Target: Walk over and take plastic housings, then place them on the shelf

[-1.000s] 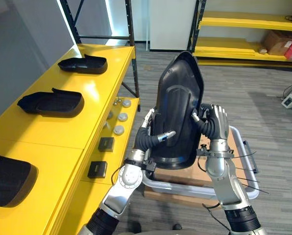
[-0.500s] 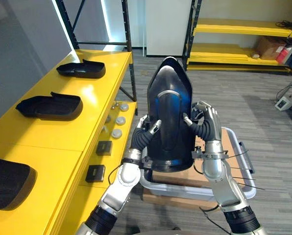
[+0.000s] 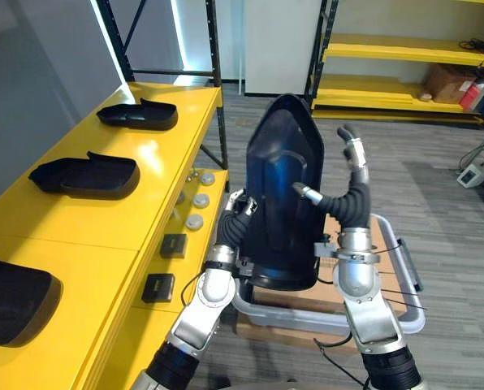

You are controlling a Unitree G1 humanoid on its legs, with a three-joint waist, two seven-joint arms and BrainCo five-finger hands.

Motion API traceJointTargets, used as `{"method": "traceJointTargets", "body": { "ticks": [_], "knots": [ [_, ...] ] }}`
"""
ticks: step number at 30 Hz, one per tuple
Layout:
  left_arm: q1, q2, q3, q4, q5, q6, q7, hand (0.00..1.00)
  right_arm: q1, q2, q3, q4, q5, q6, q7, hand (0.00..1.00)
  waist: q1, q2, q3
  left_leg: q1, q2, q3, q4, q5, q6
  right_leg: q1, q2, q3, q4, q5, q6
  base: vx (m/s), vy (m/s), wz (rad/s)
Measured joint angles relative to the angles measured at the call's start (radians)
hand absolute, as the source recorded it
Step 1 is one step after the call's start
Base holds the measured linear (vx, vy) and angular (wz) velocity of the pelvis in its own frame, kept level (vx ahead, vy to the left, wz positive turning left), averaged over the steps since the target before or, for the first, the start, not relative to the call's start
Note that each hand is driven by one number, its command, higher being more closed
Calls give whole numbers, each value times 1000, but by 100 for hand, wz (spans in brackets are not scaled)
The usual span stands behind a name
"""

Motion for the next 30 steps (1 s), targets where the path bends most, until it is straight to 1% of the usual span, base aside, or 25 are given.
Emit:
{"method": "traceJointTargets", "body": {
  "ticks": [1, 2, 3, 4, 6, 7, 9, 10, 11, 12, 14, 15, 16, 19, 20, 22, 23, 25, 28, 30],
  "knots": [
    [13, 0, 22, -23, 6, 0, 0, 100, 10, 1, -60, -10, 43, -7, -2, 0, -1, 0, 0, 0, 0, 1, -1, 0, 0, 0, -1, 0, -2, 0, 0, 0, 0, 0],
    [20, 0, 32, -33, 10, 0, 1, 100, 10, 1, -89, -10, 61, -14, -2, 0, -2, 0, 0, 0, 0, 1, -2, 0, 0, 0, -1, 0, -3, 0, 0, 0, 0, 0],
    [25, -1, 49, -44, 16, -1, 0, 100, 10, 1, -154, -10, 100, -28, -6, 0, -5, 0, 0, -1, 0, 2, -2, 0, 0, 0, -1, 0, -4, 0, 0, 0, 0, 0],
    [25, -1, 57, -44, 17, -1, 0, 100, 11, 1, -184, -10, 119, -34, -8, 0, -5, 0, 0, -1, 0, 2, -2, 0, 0, 0, -1, 0, -4, 0, 0, 2, -1, 4],
    [39, -11, 97, -52, 17, -1, -2, 100, 36, 1, -306, 3, 170, -45, -12, 0, -7, -1, 0, -2, 0, 1, -3, 0, 0, 0, -1, -2, -5, -1, 1, 0, 0, 4],
    [50, -13, 110, -61, 17, -1, -2, 100, 47, 1, -333, 13, 179, -47, -14, 0, -10, -1, 0, -2, 0, 1, -3, 0, 0, 0, -1, -2, -5, -1, 1, 0, 0, 0],
    [97, -15, 155, -100, 17, -3, -1, 100, 91, 1, -429, 95, 204, -50, -23, 0, -24, -1, 0, -5, 0, 0, -3, -2, 2, -1, -1, -2, -7, -2, 2, 0, 0, 0],
    [117, -14, 176, -115, 17, -3, -1, 100, 122, 0, -470, 152, 216, -45, -29, 0, -28, -1, 0, -6, 0, 0, -3, -4, 4, -2, -1, -2, -7, -2, 2, 0, 0, 0],
    [125, -14, 183, -120, 17, -3, 0, 100, 139, 0, -488, 182, 221, -41, -29, 0, -28, -1, 0, -6, 1, 0, -2, -5, 6, -2, -1, -1, -7, -3, 2, 0, 0, -4],
    [148, -14, 206, -135, 16, -8, 0, 100, 184, 1, -516, 263, 242, -33, -25, 0, -30, -1, 0, -6, 1, 0, -2, -7, 8, -3, -1, 0, -6, -4, 2, 0, 0, 0],
    [168, -14, 213, -142, 14, -15, 0, 100, 225, 3, -533, 360, 256, -32, -11, 0, -33, -1, 0, -7, 1, 3, -2, -9, 11, -6, -1, 1, -2, -8, 2, 0, 0, -2],
    [200, -15, 215, -160, 9, -20, -1, 100, 259, 9, -542, 461, 295, -21, 16, 0, -34, -1, 0, -8, 1, 6, -2, -10, 12, -15, -3, 2, 9, -14, 2, -3, -1, -5],
    [213, -15, 215, -164, 6, -25, -2, 100, 271, 15, -542, 499, 313, -16, 23, 0, -34, 0, 0, -9, 1, 8, -2, -10, 12, -18, -3, 3, 16, -17, 3, 0, 0, 0],
    [274, -29, 214, -175, -15, -40, -7, 100, 335, 84, -531, 664, 382, 1, 83, 0, -34, 1, 0, 3, 2, 16, 1, -17, 14, -23, -6, 2, 60, -45, 3, -4, -5, 2],
    [285, -34, 214, -180, -21, -41, -7, 100, 344, 92, -521, 694, 390, 3, 97, 0, -32, 1, 0, 3, 2, 18, 2, -19, 15, -25, -9, 3, 70, -53, 3, -22, 9, -5],
    [325, -53, 213, -202, -32, -48, -13, 100, 374, 115, -475, 817, 400, 9, 153, 0, -28, 3, -1, 2, 1, 22, 12, -40, 15, -31, -17, 4, 103, -74, 3, 0, 0, 0],
    [331, -55, 213, -204, -32, -53, -17, 100, 377, 118, -461, 851, 401, 10, 166, 0, -27, 3, -1, 2, 1, 23, 18, -45, 15, -31, -18, 4, 109, -78, 4, 0, 0, 0],
    [344, -54, 209, -209, -32, -55, -29, 100, 379, 132, -418, 970, 404, 26, 217, 0, -22, 7, -4, 2, 0, 24, 25, -60, 17, -31, -20, 3, 125, -89, 4, 0, 0, 0],
    [345, -61, 205, -209, -32, -56, -34, 100, 370, 140, -386, 1060, 418, 44, 257, 0, -14, 11, -7, 2, 0, 23, 33, -65, 19, -30, -22, 1, 134, -97, 3, 9, -5, 2],
    [346, -76, 203, -209, -32, -57, -50, 100, 370, 142, -364, 1107, 432, 50, 277, 0, 3, 13, -8, 2, -3, 13, 41, -66, 17, -20, -25, -5, 135, -103, 5, 39, -12, 14]
  ]
}}
